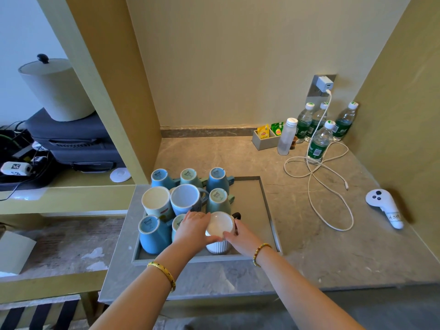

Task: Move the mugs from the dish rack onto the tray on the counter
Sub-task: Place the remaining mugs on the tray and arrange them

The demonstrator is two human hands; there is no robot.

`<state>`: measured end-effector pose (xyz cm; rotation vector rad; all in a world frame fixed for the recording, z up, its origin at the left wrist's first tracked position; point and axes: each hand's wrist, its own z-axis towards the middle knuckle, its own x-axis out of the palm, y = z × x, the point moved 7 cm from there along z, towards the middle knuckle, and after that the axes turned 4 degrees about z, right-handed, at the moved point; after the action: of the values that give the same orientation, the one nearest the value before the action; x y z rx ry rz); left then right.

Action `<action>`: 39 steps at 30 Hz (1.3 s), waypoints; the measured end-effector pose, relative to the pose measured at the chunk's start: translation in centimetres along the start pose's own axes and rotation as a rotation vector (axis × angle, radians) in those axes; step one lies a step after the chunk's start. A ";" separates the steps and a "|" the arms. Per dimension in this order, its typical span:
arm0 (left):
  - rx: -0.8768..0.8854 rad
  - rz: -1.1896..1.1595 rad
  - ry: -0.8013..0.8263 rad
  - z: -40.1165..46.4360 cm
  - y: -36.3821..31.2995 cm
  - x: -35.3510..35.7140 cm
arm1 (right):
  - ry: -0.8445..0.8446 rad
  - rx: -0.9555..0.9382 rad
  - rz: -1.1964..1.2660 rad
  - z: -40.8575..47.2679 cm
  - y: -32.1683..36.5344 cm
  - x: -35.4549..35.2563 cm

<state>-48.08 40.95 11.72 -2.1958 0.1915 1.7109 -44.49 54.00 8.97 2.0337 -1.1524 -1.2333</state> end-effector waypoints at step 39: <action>-1.105 -0.643 -0.090 -43.2 43.6 12.6 | 0.626 -0.528 -0.513 -10.2 17.0 52.8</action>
<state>-19.18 -13.42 0.46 -2.3316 -1.6404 1.6466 -30.02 -0.07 1.91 2.0970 -0.0026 -0.8612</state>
